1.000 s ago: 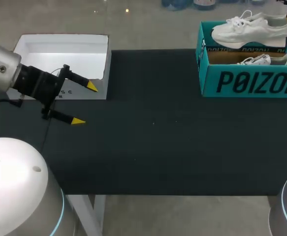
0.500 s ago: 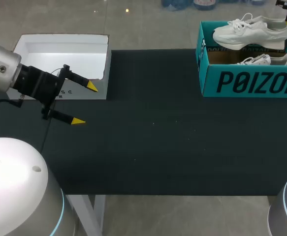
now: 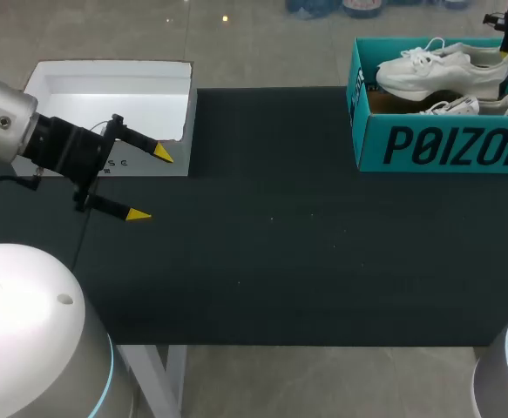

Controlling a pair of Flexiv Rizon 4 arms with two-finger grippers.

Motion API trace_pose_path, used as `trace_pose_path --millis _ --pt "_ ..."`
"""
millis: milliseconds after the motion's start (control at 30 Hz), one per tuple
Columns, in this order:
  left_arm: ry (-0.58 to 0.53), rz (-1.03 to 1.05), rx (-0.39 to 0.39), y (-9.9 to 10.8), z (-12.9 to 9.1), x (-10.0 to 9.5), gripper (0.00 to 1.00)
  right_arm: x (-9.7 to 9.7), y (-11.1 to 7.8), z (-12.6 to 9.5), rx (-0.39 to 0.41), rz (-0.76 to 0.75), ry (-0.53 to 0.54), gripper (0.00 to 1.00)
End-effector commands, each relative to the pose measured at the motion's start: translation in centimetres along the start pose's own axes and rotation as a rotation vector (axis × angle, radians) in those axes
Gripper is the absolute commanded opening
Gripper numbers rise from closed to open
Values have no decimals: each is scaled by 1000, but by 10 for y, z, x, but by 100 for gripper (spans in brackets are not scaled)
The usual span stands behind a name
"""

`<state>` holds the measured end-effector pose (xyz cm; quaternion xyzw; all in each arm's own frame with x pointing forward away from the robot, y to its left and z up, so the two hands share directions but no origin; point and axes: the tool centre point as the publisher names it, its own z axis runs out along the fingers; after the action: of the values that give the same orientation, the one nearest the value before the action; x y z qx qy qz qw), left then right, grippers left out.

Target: Take the shoe out of the shoebox, open the shoe tongue, remove and reinsert the insole, then place the shoe into the shoebox

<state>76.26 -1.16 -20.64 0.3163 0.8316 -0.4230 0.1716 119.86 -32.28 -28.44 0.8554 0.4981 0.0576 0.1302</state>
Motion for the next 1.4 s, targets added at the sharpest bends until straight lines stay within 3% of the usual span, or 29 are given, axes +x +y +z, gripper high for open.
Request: trace_pose_path --millis 33,533,933,967,1000,1400 --pt "4 -1 -3 -1 -1 0 100 0 3 13 -1 13 -5 0" --pt "4 -1 -3 -1 -1 0 100 -9 -18 39 -28 26 -65 0" --pt "4 -1 -3 -1 -1 0 100 -16 -29 48 2 29 -73 0" --pt "4 -1 -3 -1 -1 0 100 -18 -30 46 4 37 -70 38" --pt "4 -1 -3 -1 -1 0 100 -19 -30 43 4 42 -71 100" --pt "4 -1 -3 -1 -1 0 100 -17 -23 4 16 68 -42 100"
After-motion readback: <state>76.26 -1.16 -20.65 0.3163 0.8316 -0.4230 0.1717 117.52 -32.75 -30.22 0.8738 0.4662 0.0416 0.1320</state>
